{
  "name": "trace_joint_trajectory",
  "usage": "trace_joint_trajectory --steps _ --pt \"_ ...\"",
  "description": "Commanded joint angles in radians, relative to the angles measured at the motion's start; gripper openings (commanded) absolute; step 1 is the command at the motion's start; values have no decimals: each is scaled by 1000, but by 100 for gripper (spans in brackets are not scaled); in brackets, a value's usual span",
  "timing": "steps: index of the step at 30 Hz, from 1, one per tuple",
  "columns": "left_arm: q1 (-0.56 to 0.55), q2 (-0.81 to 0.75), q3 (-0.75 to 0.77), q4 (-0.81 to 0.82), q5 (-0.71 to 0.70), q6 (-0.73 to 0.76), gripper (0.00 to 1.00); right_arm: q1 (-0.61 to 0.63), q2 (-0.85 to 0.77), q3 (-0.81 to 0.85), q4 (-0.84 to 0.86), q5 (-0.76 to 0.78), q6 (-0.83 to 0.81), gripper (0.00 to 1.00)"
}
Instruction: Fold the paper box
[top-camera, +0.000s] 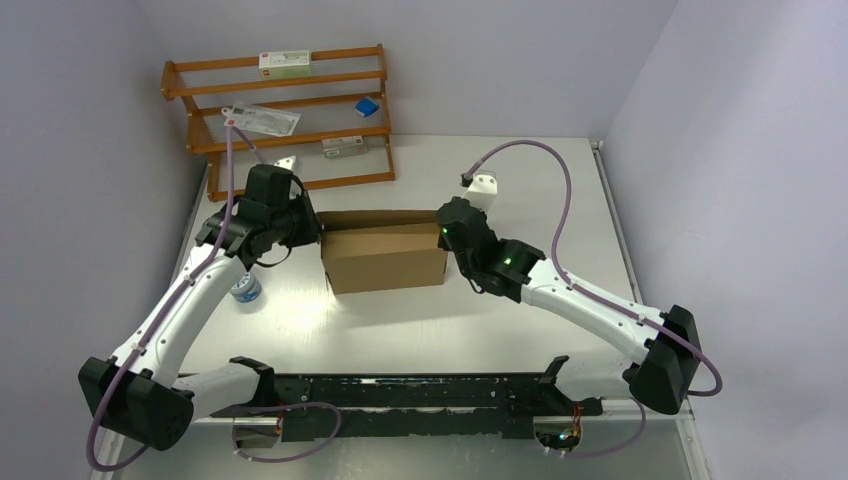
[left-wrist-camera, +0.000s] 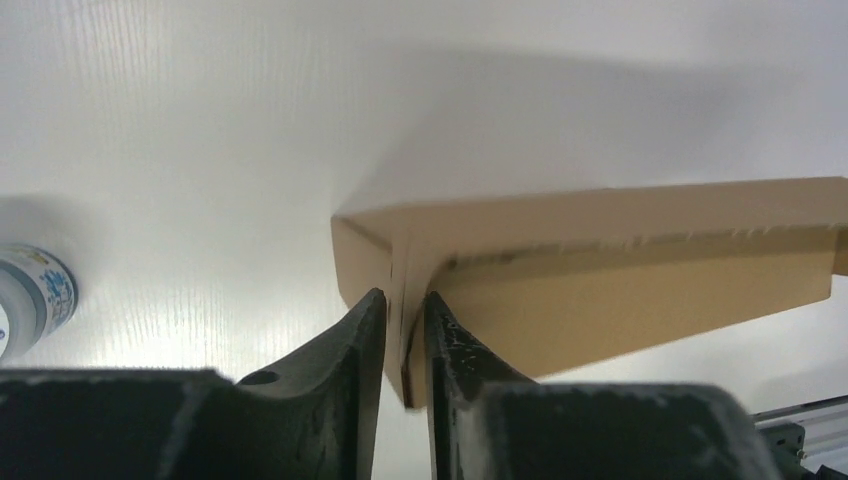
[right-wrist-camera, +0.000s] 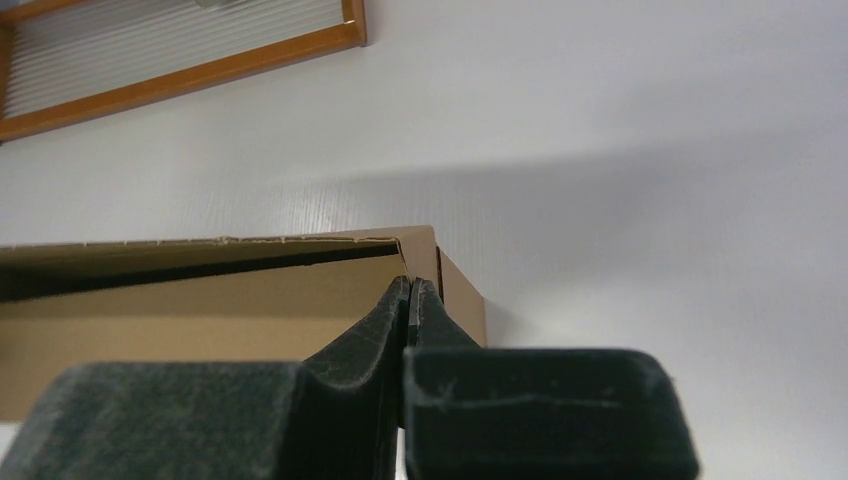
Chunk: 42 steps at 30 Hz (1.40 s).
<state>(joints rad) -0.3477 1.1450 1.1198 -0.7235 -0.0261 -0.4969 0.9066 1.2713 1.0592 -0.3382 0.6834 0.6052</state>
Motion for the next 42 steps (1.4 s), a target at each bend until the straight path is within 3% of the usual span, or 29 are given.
trace_joint_trajectory --steps 1,8,14,29,34,42 --pt "7 -12 41 -94 6 13 28 5 7 -19 -77 16 21 0" --pt "7 -22 29 -75 17 12 21 6 20 -24 -60 -6 20 0" --pt "7 22 134 -77 -89 89 35 6 10 -30 -49 -10 -1 0" --pt "7 91 133 -15 -54 148 32 6 -3 -31 -57 -23 2 0" --pt "7 114 123 -8 -49 149 25 6 -5 -32 -57 -24 5 0" --pt "7 76 55 28 13 62 5 6 0 -31 -55 -29 11 0"
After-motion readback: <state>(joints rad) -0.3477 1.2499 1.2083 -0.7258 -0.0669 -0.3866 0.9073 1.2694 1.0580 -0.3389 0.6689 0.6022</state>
